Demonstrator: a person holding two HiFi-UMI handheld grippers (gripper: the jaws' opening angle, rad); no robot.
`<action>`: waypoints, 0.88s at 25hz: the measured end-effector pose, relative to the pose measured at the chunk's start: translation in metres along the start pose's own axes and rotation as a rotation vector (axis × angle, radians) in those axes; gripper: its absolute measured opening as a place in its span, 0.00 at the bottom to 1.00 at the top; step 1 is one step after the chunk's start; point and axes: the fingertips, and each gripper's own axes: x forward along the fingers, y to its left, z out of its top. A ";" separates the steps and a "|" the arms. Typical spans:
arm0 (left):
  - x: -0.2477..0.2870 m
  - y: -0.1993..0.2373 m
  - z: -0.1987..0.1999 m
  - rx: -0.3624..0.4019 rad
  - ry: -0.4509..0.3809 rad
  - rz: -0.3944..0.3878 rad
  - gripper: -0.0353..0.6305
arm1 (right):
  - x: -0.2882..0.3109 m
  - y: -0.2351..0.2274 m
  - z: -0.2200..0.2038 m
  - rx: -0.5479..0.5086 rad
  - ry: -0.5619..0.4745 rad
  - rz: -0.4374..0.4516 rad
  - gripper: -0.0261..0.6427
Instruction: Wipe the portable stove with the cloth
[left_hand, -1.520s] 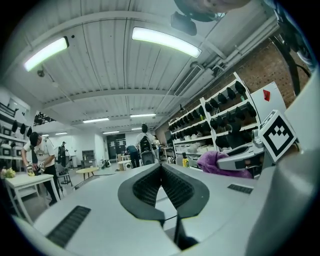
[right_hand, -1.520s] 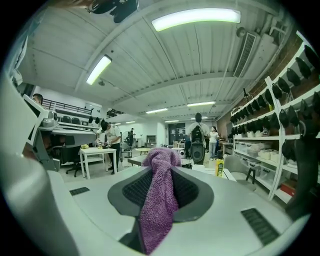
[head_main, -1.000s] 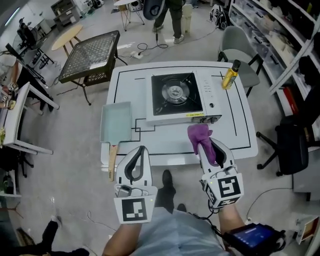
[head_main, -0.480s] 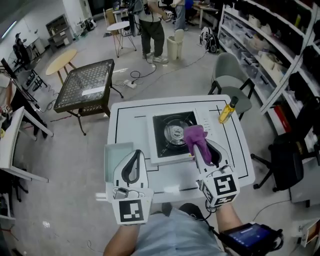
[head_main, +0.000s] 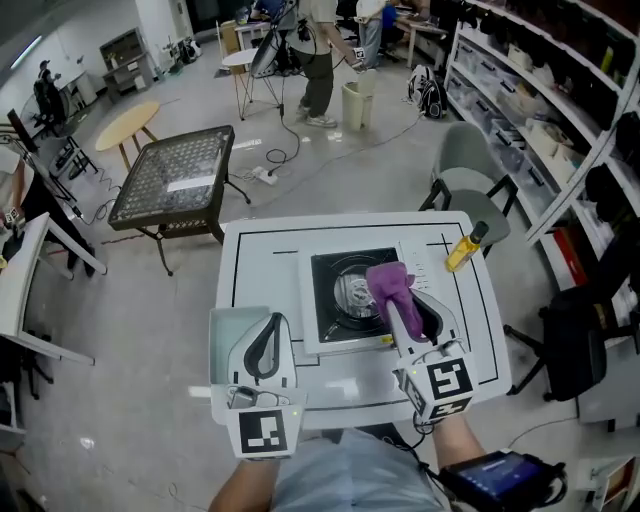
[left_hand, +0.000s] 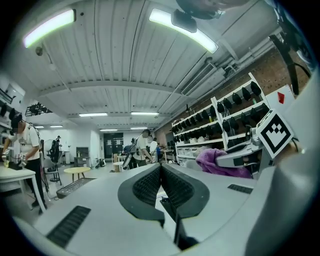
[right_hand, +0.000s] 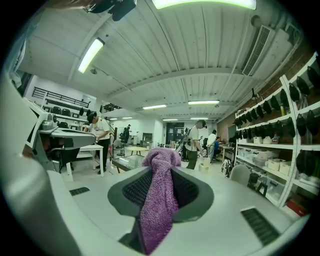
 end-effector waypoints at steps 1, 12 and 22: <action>0.006 0.001 -0.005 -0.004 0.015 0.005 0.08 | 0.008 -0.004 -0.002 -0.003 0.006 0.010 0.22; 0.079 0.032 -0.013 -0.018 0.087 0.086 0.08 | 0.115 -0.040 0.036 -0.098 0.021 0.143 0.22; 0.130 0.077 -0.040 -0.049 0.154 0.194 0.08 | 0.228 -0.028 0.038 -0.249 0.009 0.341 0.22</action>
